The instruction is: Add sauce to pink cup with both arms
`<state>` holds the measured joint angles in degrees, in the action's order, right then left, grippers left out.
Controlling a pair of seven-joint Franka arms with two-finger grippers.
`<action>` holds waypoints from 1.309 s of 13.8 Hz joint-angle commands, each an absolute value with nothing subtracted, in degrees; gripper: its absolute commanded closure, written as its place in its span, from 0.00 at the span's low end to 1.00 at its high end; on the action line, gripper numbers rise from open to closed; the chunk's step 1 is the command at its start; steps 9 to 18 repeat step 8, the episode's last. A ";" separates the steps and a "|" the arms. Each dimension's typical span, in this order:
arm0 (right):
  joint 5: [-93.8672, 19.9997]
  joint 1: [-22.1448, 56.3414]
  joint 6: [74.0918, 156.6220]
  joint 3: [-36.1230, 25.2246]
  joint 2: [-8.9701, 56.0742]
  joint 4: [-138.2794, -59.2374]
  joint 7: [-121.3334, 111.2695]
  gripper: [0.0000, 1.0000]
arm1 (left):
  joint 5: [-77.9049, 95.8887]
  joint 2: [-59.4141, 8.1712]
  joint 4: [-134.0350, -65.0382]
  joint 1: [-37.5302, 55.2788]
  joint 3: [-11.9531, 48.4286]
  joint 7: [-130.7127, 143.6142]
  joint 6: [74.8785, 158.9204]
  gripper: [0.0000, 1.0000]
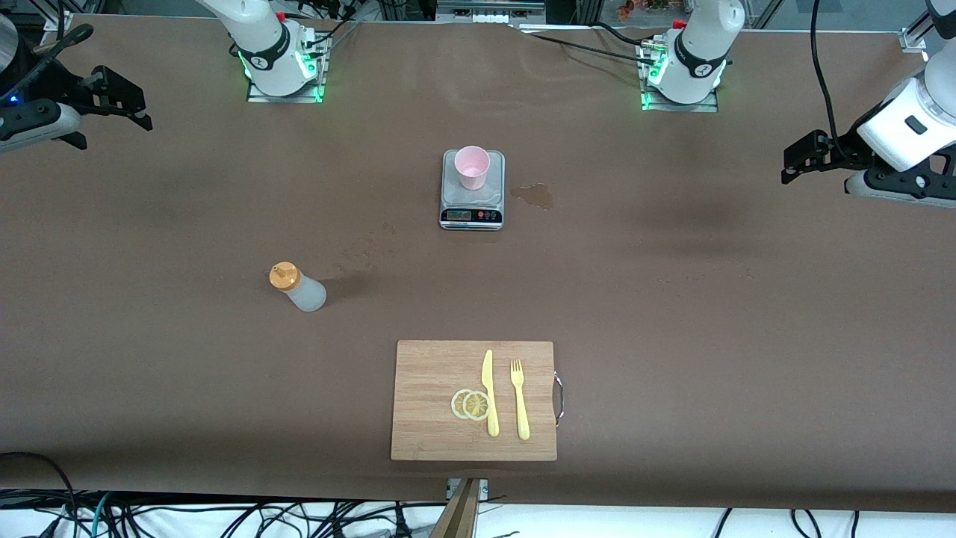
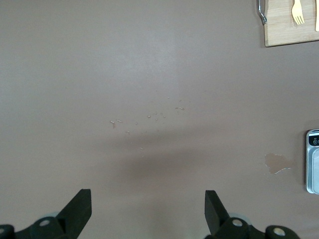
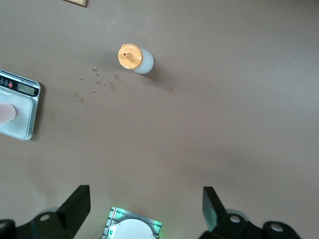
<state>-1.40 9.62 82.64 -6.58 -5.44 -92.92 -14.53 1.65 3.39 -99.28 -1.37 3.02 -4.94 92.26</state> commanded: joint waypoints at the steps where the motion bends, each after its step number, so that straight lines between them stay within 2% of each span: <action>1: -0.62 9.93 81.56 -6.59 -5.19 -90.44 -13.62 0.00 | 2.02 3.69 -99.05 -1.76 2.64 -6.33 92.29 0.00; 18: 0.17 10.02 81.74 -6.07 -4.57 -90.09 -14.67 0.00 | 1.94 3.25 -98.88 -1.58 1.41 -6.42 92.37 0.00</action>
